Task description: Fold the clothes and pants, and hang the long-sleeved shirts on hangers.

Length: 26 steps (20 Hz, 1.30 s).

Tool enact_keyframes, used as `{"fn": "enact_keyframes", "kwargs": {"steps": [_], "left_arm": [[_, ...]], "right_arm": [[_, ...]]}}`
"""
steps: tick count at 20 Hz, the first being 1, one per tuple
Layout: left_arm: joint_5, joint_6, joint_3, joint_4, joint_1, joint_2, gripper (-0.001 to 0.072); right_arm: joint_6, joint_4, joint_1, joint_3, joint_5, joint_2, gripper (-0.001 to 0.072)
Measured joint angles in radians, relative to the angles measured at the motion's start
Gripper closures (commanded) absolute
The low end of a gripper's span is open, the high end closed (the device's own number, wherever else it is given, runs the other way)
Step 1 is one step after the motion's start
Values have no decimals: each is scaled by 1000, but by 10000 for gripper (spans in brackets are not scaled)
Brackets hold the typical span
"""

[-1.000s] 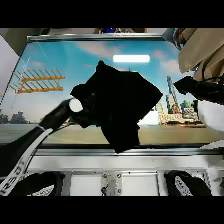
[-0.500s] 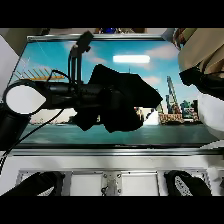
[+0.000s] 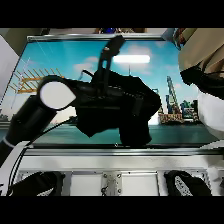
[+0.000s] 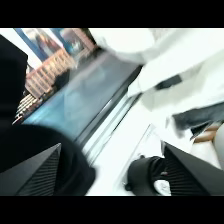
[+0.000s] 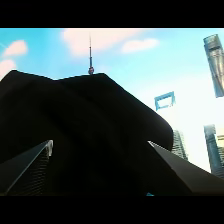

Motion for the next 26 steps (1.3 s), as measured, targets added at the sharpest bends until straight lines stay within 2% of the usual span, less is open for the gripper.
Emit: {"fn": "enact_keyframes", "kwargs": {"steps": [2,5,6,10,13,15,19,26], "left_arm": [[1,22,1,21,51,-21,-13],[-73,62,-7,157,186,-25,-8],[-111,92,-26,227,241,-25,86],[-152,320,-206,405,445,-32,95],[-69,475,-370,460,538,-63,95],[-1,528,-443,496,560,-95,95],[108,576,-509,565,558,-166,95],[200,597,-530,596,509,-220,95]], "right_arm": [[0,-20,0,0,5,0,57],[-1,-47,0,0,36,1,56],[-5,-52,0,0,49,1,56],[-16,-62,1,0,107,1,56],[-28,-65,1,0,146,1,57],[-35,-66,1,0,169,0,56],[-43,-68,1,0,201,-1,57],[-46,-68,1,-10,217,-1,56]]}}
